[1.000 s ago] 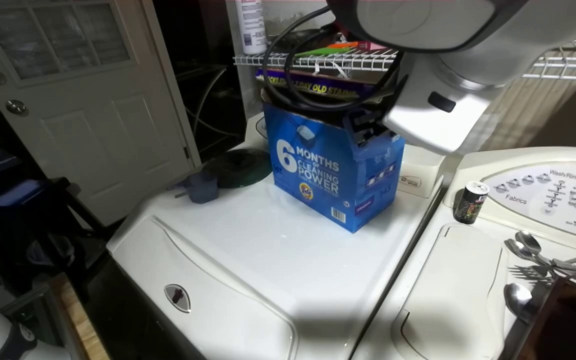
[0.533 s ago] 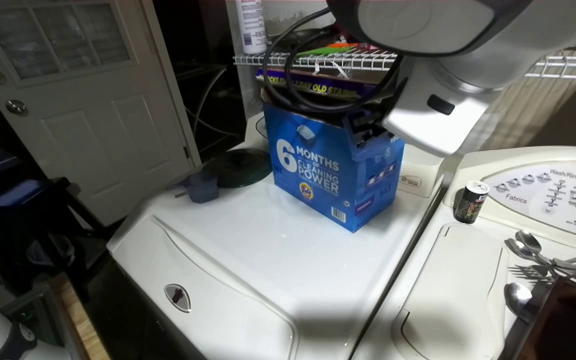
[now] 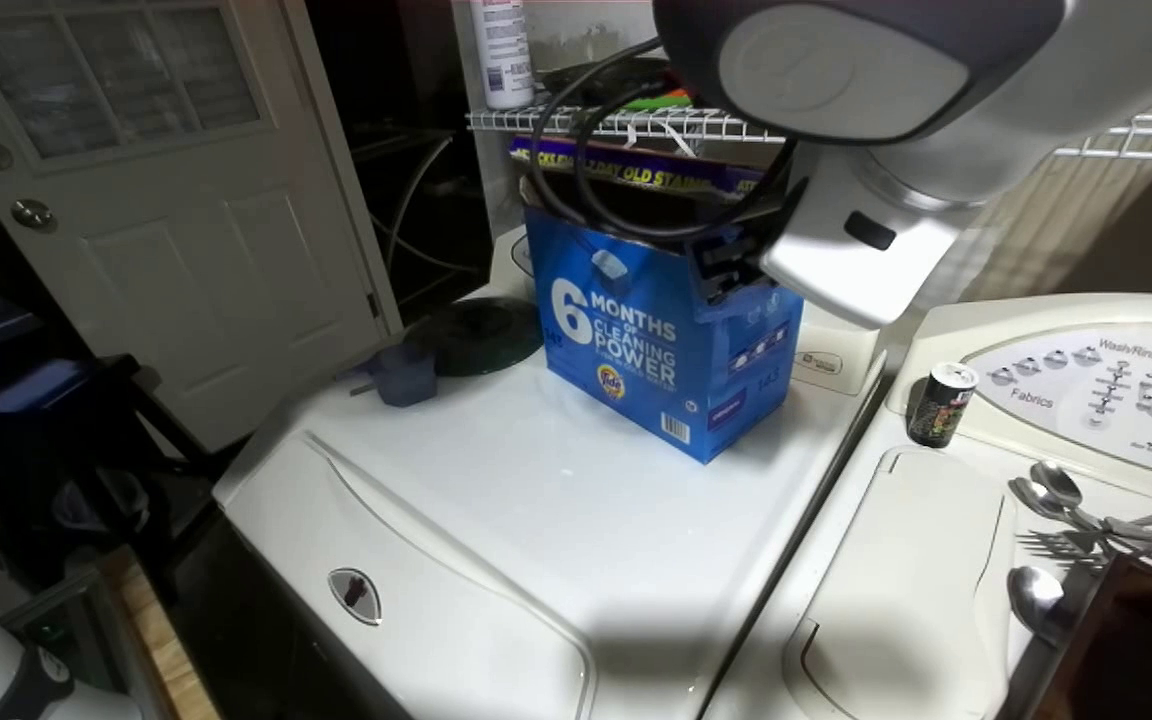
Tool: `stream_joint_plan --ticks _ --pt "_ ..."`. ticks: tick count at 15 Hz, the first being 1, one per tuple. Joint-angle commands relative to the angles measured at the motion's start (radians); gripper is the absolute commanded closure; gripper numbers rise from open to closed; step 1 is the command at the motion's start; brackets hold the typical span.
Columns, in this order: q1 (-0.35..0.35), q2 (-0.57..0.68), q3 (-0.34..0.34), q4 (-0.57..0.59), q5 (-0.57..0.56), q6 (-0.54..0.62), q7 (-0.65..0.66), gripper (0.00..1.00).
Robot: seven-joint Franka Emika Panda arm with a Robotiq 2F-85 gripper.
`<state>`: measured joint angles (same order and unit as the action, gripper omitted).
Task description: Put the blue measuring cup on the right side of the blue box.
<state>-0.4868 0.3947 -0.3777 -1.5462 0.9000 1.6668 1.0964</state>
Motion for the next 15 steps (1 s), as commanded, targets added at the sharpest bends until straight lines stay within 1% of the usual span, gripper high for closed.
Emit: stream_joint_plan --ticks 1,9,11,15 --pt "0.009 0.034 0.029 0.015 0.022 -0.012 0.006 0.76" --pt "0.013 0.036 0.033 0.011 0.011 -0.01 0.003 0.76" --pt "0.013 0.036 0.034 0.01 0.011 -0.011 0.002 0.73" --pt "0.015 0.038 0.034 0.011 0.01 -0.011 0.002 0.74"
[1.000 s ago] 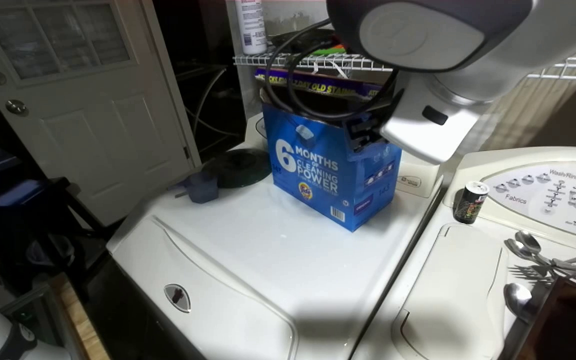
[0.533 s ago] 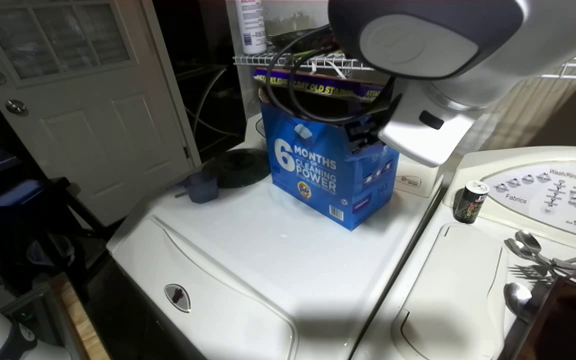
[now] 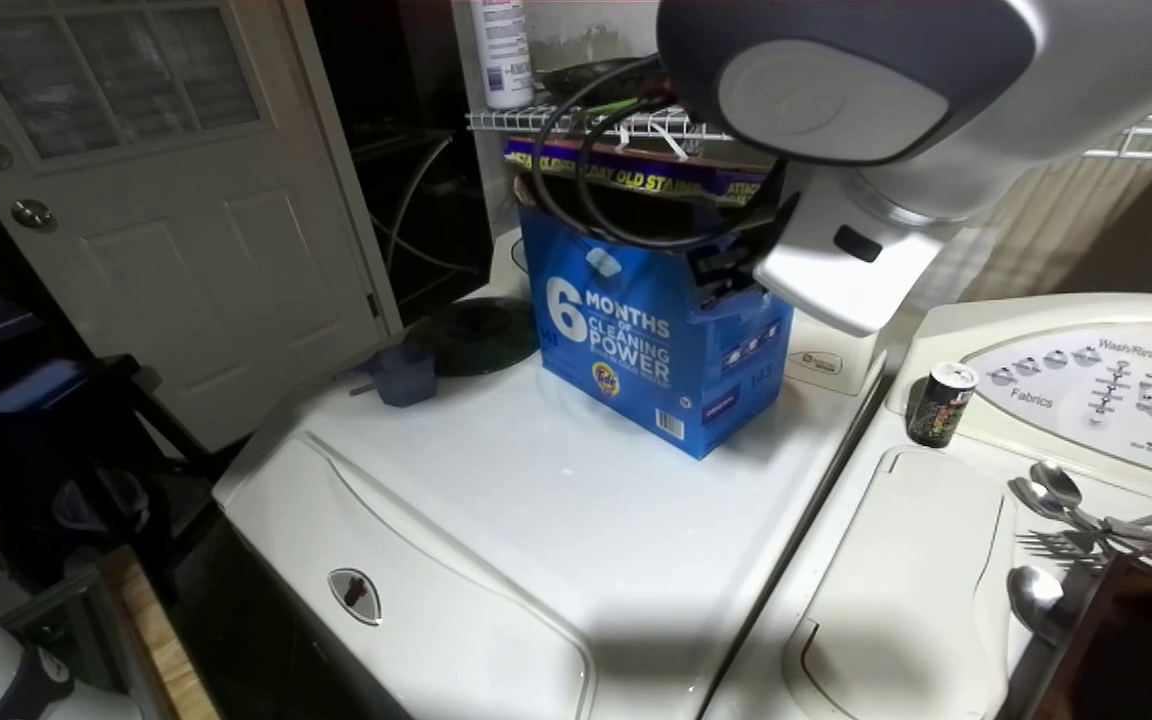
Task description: Put the blue measuring cup on the right side of the blue box.
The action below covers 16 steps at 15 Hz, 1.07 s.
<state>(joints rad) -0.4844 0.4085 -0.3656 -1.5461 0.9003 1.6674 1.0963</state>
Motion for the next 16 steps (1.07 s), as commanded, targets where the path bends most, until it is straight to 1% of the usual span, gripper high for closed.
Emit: stream_joint_plan --ticks 1,2,3,4,5,6,8,13,16 --pt "0.013 0.025 0.023 0.011 0.01 -0.012 0.002 0.74" --pt "0.013 0.026 0.023 0.011 0.009 -0.012 0.002 0.73" --pt "0.014 0.028 0.023 0.012 0.009 -0.013 0.002 0.7" --pt "0.014 0.029 0.024 0.012 0.008 -0.013 0.002 0.61" --pt "0.014 0.031 0.024 0.013 0.008 -0.014 0.002 0.54" --pt "0.013 0.033 0.025 0.014 0.008 -0.016 0.002 0.52" --pt "0.013 0.037 0.026 0.016 0.008 -0.016 0.003 0.49" --pt "0.012 0.042 0.027 0.019 0.008 -0.017 0.002 0.49" --pt "0.011 0.045 0.028 0.02 0.008 -0.018 0.003 0.44"
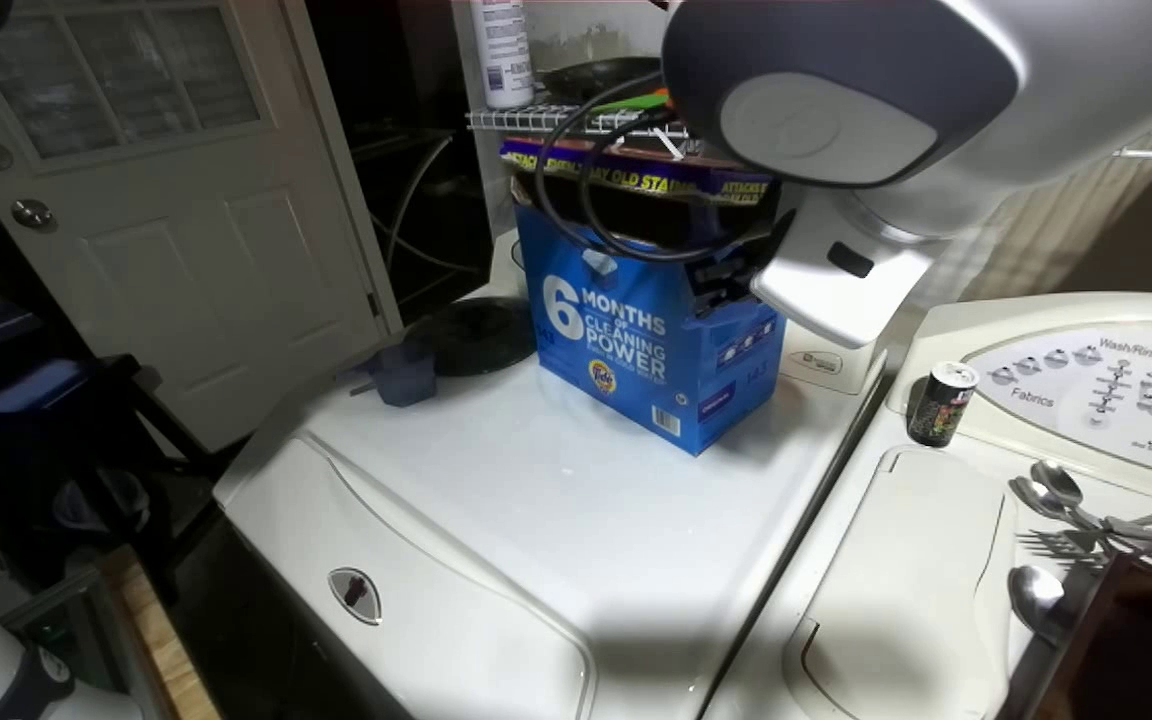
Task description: Put the blue measuring cup on the right side of the blue box.
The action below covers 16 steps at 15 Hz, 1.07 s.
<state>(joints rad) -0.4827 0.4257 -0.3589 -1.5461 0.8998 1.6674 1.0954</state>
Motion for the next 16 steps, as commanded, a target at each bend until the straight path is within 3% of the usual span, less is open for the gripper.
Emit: stream_joint_plan --ticks 1,5,6,7,8,11,16 --pt "0.01 0.028 0.022 0.021 0.008 -0.018 0.004 0.45" --pt "0.01 0.035 0.027 0.025 0.007 -0.019 0.004 0.46" --pt "0.01 0.035 0.026 0.025 0.006 -0.019 0.004 0.41" --pt "0.01 0.035 0.026 0.025 0.006 -0.019 0.004 0.24" --pt "0.01 0.036 0.028 0.025 0.005 -0.019 0.003 0.17" --pt "0.014 0.043 0.039 0.025 0.005 -0.021 0.001 0.04" --pt "0.016 0.045 0.042 0.024 0.003 -0.02 0.0 0.0"
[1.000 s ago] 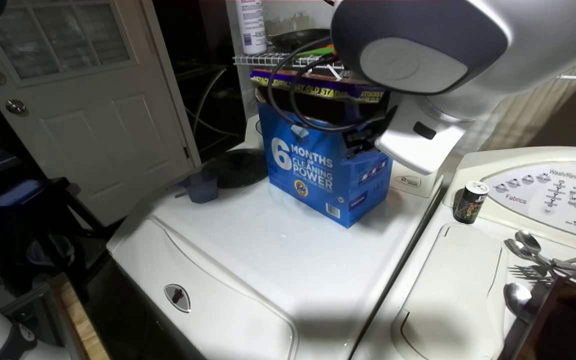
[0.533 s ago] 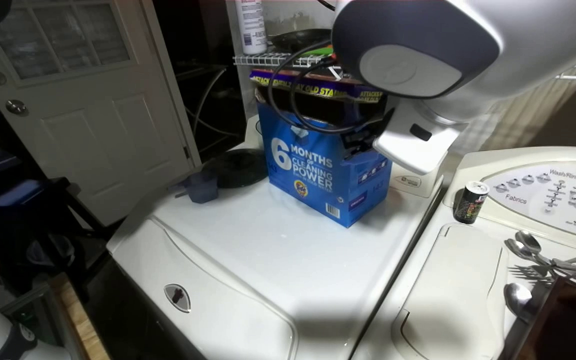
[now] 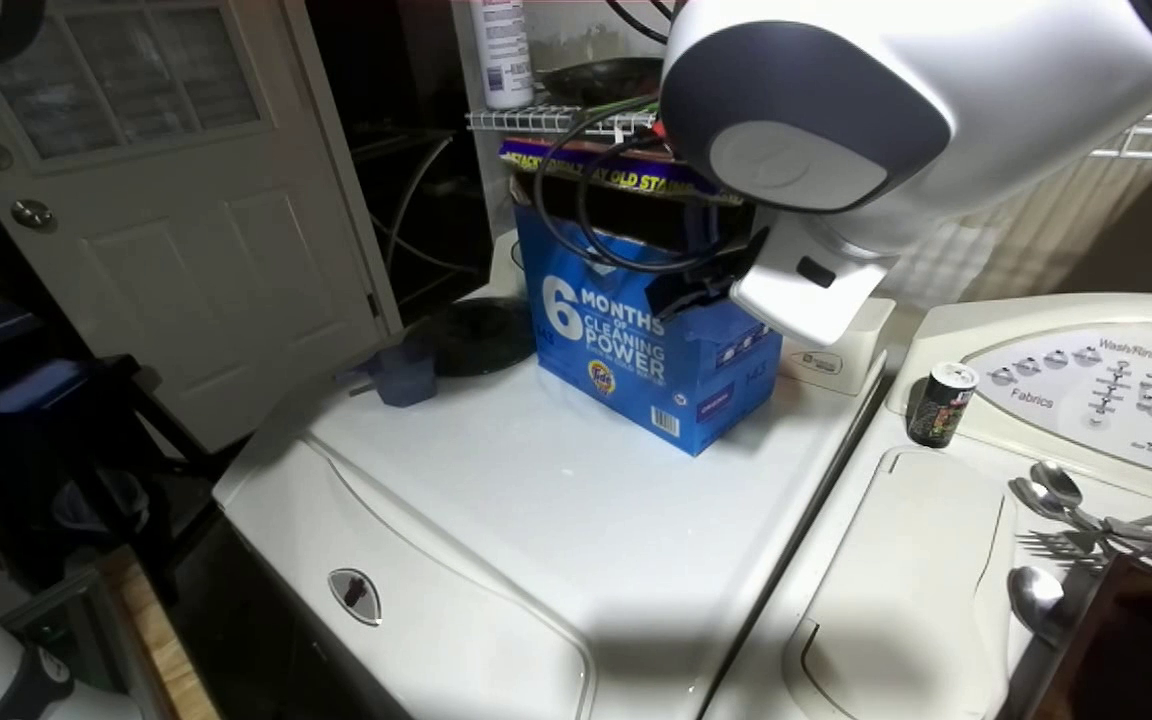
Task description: Put the blue measuring cup on the right side of the blue box.
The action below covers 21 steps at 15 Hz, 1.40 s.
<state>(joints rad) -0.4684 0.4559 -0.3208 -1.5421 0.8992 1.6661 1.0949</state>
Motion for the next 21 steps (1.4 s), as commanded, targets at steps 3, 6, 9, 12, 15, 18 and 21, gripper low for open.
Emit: stream_joint_plan --ticks 3,6,9,12,15,18,21 --pt "0.001 0.013 0.002 0.018 0.004 -0.017 -0.001 0.0" --pt "0.0 0.012 0.001 0.018 0.004 -0.015 0.0 0.0" --pt "0.0 0.007 -0.002 0.013 0.004 -0.011 0.0 0.0" --pt "0.004 0.001 -0.004 0.004 0.002 0.0 0.001 0.0" --pt "0.004 -0.002 -0.006 0.001 0.002 0.009 0.001 0.0" --pt "0.007 -0.008 -0.011 -0.007 -0.002 0.023 0.001 0.0" --pt "0.006 -0.011 -0.013 -0.01 -0.004 0.035 0.0 0.0"
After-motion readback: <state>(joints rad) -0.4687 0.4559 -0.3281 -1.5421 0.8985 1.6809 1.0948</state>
